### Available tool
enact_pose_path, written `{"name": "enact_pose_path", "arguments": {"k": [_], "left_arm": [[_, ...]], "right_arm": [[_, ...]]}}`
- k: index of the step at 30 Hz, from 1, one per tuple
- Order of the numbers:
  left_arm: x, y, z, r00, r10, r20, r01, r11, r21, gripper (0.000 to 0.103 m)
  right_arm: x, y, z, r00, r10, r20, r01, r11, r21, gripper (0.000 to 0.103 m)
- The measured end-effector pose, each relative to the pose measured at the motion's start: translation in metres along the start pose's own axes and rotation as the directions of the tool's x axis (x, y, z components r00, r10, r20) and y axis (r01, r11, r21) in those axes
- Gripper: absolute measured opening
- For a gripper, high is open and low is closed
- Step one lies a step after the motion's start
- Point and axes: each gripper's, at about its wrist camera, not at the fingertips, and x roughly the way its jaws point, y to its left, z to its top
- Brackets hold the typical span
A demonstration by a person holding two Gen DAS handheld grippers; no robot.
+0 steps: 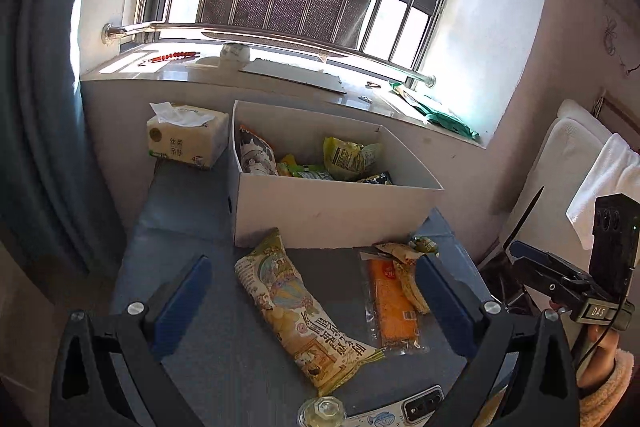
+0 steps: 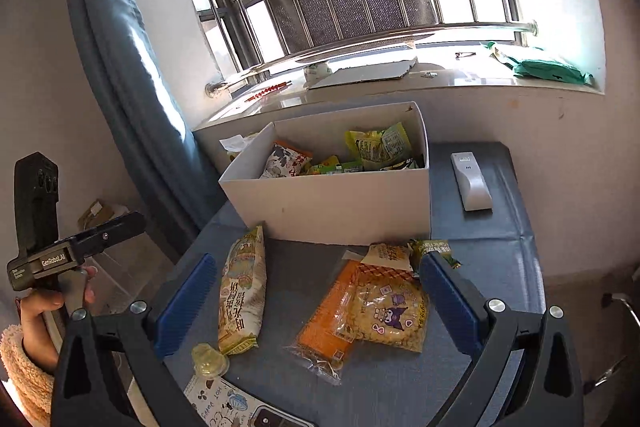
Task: Organize snacks
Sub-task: 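Open both grippers and move them back over the remaining snacks, then grasp long cartoon bag with left gripper while right gripper grasps green garlic pack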
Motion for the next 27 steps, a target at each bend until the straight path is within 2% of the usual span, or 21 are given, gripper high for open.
{"name": "enact_pose_path", "arguments": {"k": [4, 8, 11, 15, 18, 22, 24, 25, 27], "left_arm": [[0.011, 0.009, -0.033, 0.998, -0.004, -0.067, -0.001, 0.997, -0.073, 0.103], [0.027, 0.012, -0.044, 0.993, 0.022, -0.117, -0.032, 0.996, -0.083, 0.103], [0.042, 0.013, -0.043, 0.989, 0.048, -0.141, -0.059, 0.995, -0.079, 0.103], [0.078, 0.015, -0.041, 0.969, 0.108, -0.224, -0.123, 0.991, -0.052, 0.103], [0.104, 0.017, -0.040, 0.956, 0.114, -0.270, -0.136, 0.989, -0.062, 0.103], [0.129, 0.007, -0.036, 0.944, 0.148, -0.295, -0.161, 0.987, -0.020, 0.102], [0.138, -0.001, -0.035, 0.932, 0.185, -0.311, -0.182, 0.983, 0.039, 0.087], [0.143, -0.003, -0.035, 0.931, 0.188, -0.313, -0.180, 0.982, 0.054, 0.062], [0.146, -0.004, -0.033, 0.935, 0.193, -0.299, -0.181, 0.981, 0.069, 0.055]], "right_arm": [[0.002, 0.001, -0.042, 0.998, 0.002, -0.057, 0.000, 0.999, 0.039, 0.103], [0.006, 0.003, -0.067, 0.992, 0.012, -0.125, -0.006, 0.999, 0.047, 0.103], [0.003, 0.001, -0.072, 0.992, 0.006, -0.129, 0.002, 0.998, 0.057, 0.103], [-0.001, 0.002, -0.068, 0.994, 0.003, -0.110, 0.004, 0.998, 0.057, 0.103], [0.000, 0.005, -0.068, 0.994, 0.001, -0.110, 0.004, 0.999, 0.044, 0.103], [0.003, 0.008, -0.072, 0.992, 0.005, -0.127, 0.000, 0.999, 0.035, 0.103], [0.005, 0.007, -0.074, 0.991, -0.006, -0.135, 0.010, 1.000, 0.028, 0.103], [0.005, 0.006, -0.074, 0.991, -0.005, -0.136, 0.009, 0.999, 0.031, 0.103], [0.006, 0.003, -0.074, 0.991, 0.000, -0.136, 0.006, 0.999, 0.046, 0.103]]}}
